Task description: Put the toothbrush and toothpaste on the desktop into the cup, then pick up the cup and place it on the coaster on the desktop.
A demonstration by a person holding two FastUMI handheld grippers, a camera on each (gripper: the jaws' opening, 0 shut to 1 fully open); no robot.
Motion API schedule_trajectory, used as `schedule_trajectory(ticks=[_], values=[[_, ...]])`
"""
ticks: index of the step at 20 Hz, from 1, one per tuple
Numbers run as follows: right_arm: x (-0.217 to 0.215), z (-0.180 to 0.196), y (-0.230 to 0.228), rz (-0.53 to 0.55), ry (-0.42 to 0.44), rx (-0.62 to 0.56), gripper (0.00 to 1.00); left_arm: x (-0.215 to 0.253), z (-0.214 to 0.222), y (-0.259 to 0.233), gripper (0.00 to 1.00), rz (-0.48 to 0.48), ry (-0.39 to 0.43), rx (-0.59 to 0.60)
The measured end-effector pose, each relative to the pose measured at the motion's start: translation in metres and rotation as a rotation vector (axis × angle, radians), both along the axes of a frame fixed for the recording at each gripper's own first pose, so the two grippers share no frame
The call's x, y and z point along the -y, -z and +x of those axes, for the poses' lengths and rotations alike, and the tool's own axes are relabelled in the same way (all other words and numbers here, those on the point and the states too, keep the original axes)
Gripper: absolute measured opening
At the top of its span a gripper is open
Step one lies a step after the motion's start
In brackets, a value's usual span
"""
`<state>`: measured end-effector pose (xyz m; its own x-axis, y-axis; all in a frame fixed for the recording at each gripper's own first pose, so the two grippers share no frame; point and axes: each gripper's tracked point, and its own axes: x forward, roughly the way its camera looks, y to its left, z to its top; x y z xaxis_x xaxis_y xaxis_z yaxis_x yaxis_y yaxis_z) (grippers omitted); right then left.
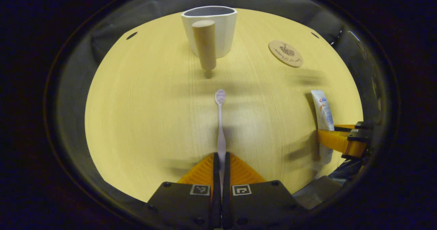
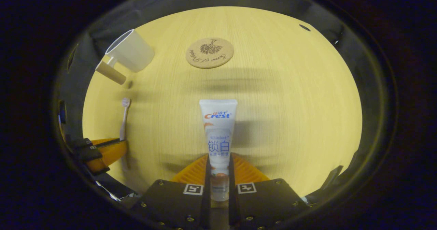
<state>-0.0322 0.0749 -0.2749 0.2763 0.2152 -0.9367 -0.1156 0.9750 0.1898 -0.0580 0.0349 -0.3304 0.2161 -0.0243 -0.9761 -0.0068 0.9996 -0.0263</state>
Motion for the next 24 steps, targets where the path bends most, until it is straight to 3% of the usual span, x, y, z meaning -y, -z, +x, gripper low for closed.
schedule_trajectory(ticks=[12, 18, 24], values=[[-0.009, 0.015, -0.040, 0.076, 0.001, 0.163, 0.21, -0.006, 0.008, -0.040, 0.09, -0.016, -0.057, 0.154], [-0.016, 0.031, -0.083, 0.113, -0.026, 0.351, 0.24, -0.011, 0.014, -0.074, 0.09, -0.038, -0.108, 0.280], [-0.027, 0.051, -0.131, 0.185, -0.034, 0.524, 0.21, -0.033, 0.026, -0.135, 0.09, -0.030, -0.143, 0.447]])
